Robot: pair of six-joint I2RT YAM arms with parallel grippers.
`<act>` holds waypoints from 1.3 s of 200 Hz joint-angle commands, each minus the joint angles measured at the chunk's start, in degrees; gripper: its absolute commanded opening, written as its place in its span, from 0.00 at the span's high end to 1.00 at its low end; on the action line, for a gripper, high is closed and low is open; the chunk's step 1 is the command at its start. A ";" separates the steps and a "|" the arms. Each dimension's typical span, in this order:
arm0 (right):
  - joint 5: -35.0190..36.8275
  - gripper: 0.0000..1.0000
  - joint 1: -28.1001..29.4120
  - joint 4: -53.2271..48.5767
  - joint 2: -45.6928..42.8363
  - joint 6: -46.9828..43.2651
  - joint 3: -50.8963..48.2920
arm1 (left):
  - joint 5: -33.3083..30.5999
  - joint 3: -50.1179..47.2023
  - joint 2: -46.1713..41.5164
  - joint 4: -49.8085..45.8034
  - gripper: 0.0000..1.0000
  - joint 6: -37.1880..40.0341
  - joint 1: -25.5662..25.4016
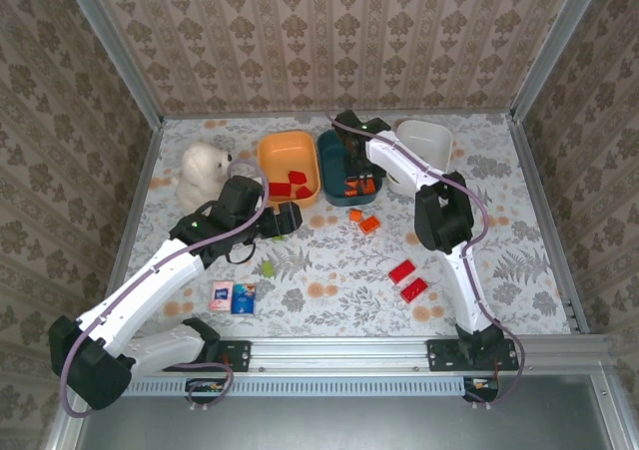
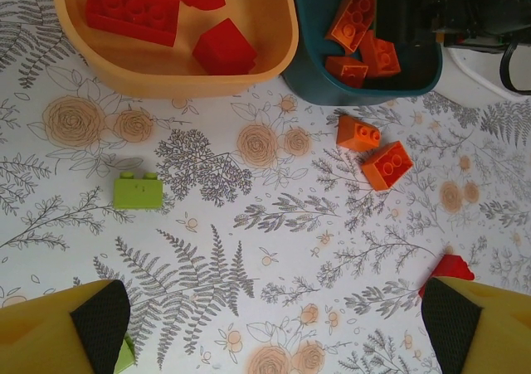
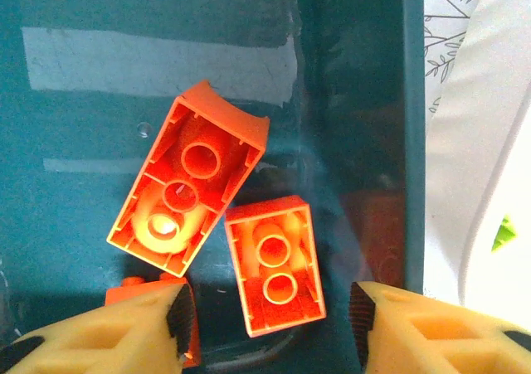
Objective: Sort the legos into containers by color
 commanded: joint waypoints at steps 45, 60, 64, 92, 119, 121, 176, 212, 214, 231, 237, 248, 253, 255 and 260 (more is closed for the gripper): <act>-0.90 0.42 0.81 0.31 -14.48 -1.15 1.15 | 0.52 0.40 0.12 -2.13 0.06 2.36 0.21; -1.37 0.42 1.25 3.54 -20.44 -1.29 -3.52 | 0.86 1.01 0.34 -2.31 0.07 3.48 0.13; -1.67 0.42 1.35 4.49 -22.35 -1.20 -5.23 | 1.09 1.14 0.53 -2.36 0.07 3.81 0.12; -2.52 0.42 2.06 10.76 -36.10 0.98 -20.80 | 3.12 2.66 3.10 -2.79 0.08 6.77 -0.49; -5.00 0.42 2.15 15.61 -50.57 4.97 -37.90 | 3.38 6.84 5.39 -4.64 0.08 9.31 -0.54; -5.35 0.42 2.15 15.91 -51.91 5.18 -39.16 | 3.35 7.26 5.62 -4.65 0.08 9.36 -0.62; -12.07 0.35 2.16 10.42 -76.92 13.50 -62.28 | 6.71 18.13 19.60 -4.73 0.08 11.46 -7.99; -9.40 0.35 2.22 2.24 -89.69 19.94 -65.91 | 7.33 27.13 33.63 -5.56 0.12 19.69 -18.14; -9.22 0.35 2.17 1.76 -90.35 20.24 -65.90 | 7.52 27.67 34.60 -5.65 0.12 20.04 -18.57; -7.30 0.35 2.18 -1.92 -94.71 21.85 -65.15 | 8.71 31.94 41.29 -6.17 0.21 22.26 -21.92; -6.53 0.35 2.20 -3.25 -95.96 22.28 -64.76 | 8.73 33.45 43.62 -6.67 0.24 23.04 -22.89; -5.52 0.35 2.20 -4.87 -98.06 22.74 -63.83 | 8.24 36.18 47.24 -7.73 0.26 24.41 -24.89; -5.26 0.35 2.16 -5.51 -98.92 22.84 -63.50 | 8.04 37.36 48.87 -8.25 0.26 24.97 -25.68; -5.13 0.35 2.13 -5.69 -99.22 22.85 -63.27 | 8.01 37.87 49.47 -8.43 0.27 25.18 -25.89; -5.01 0.35 2.21 -6.08 -100.03 22.82 -62.83 | 8.19 38.85 50.78 -8.81 0.27 25.61 -26.40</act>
